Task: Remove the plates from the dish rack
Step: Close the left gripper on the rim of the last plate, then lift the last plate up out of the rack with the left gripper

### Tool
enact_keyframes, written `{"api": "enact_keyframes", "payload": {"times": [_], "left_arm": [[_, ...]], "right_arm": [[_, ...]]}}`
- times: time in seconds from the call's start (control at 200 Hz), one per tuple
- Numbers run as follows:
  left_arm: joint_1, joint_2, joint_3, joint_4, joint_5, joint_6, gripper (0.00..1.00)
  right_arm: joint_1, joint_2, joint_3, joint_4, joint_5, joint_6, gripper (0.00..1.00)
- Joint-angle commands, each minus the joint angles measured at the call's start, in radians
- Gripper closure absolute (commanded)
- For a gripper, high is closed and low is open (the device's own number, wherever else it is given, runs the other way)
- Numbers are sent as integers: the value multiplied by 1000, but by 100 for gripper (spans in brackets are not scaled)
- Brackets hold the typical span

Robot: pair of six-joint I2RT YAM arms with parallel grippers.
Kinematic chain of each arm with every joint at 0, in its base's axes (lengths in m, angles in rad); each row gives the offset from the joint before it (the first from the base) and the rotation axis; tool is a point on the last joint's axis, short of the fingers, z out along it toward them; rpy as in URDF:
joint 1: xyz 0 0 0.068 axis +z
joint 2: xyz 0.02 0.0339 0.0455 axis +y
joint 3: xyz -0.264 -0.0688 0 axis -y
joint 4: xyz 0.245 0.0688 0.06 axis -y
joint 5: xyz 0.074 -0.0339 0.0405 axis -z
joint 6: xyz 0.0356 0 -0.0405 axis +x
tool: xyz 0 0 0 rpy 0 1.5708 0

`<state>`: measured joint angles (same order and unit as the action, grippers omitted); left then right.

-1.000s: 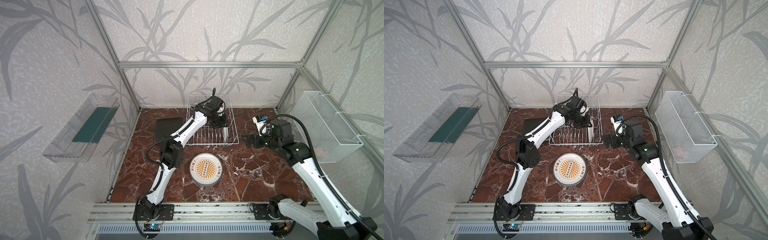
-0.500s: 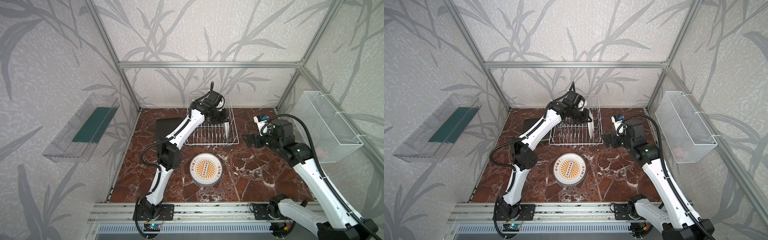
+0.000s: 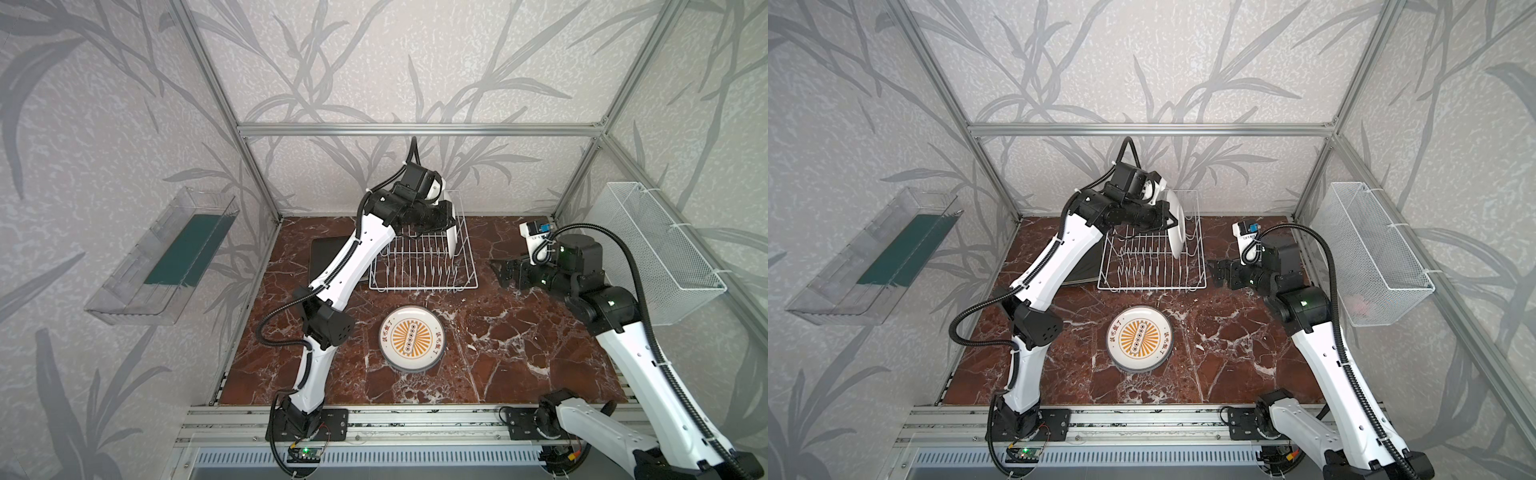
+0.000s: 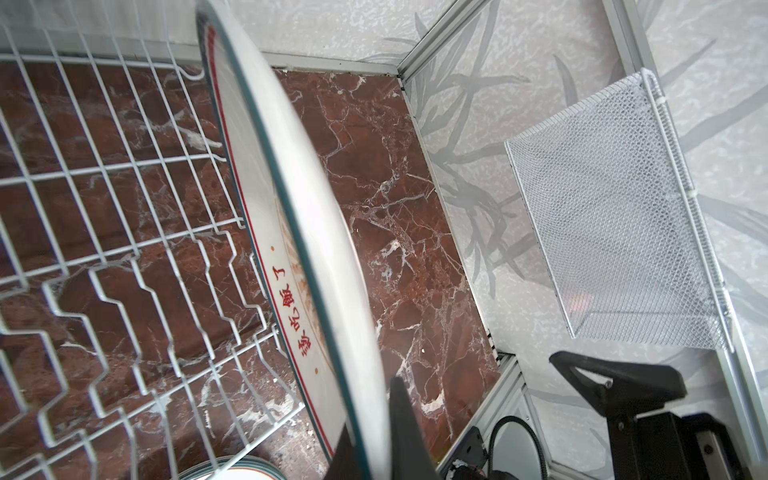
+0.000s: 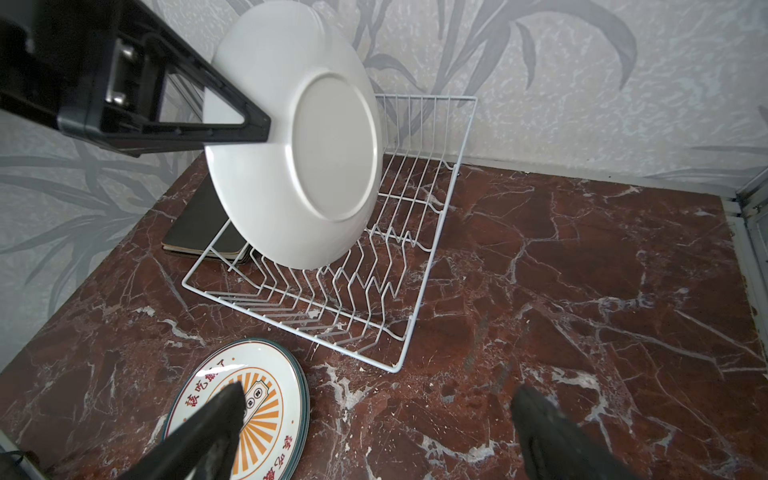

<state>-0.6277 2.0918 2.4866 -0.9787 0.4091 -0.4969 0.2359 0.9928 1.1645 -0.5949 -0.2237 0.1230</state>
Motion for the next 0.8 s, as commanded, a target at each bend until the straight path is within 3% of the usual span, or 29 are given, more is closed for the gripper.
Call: {"api": "enact_keyframes", "payload": {"times": [0.0, 0.18, 0.285, 0.495, 0.68, 0.795], "left_arm": [[-5, -122, -48, 0, -62, 248, 100], [-10, -233, -193, 3, -190, 462, 100], [-17, -324, -350, 63, -287, 600, 100], [-62, -522, -707, 256, -433, 963, 100], [-118, -639, -916, 361, -525, 1268, 100], [-138, -686, -1009, 423, -561, 1383, 100]], "right_arm": [[-24, -15, 24, 22, -70, 61, 1], [-103, 25, 65, -3, -145, 107, 1], [-130, 67, 93, -7, -226, 158, 1], [-144, 173, 141, 20, -384, 270, 1], [-144, 233, 158, 85, -500, 392, 2], [-144, 254, 154, 118, -539, 457, 2]]}}
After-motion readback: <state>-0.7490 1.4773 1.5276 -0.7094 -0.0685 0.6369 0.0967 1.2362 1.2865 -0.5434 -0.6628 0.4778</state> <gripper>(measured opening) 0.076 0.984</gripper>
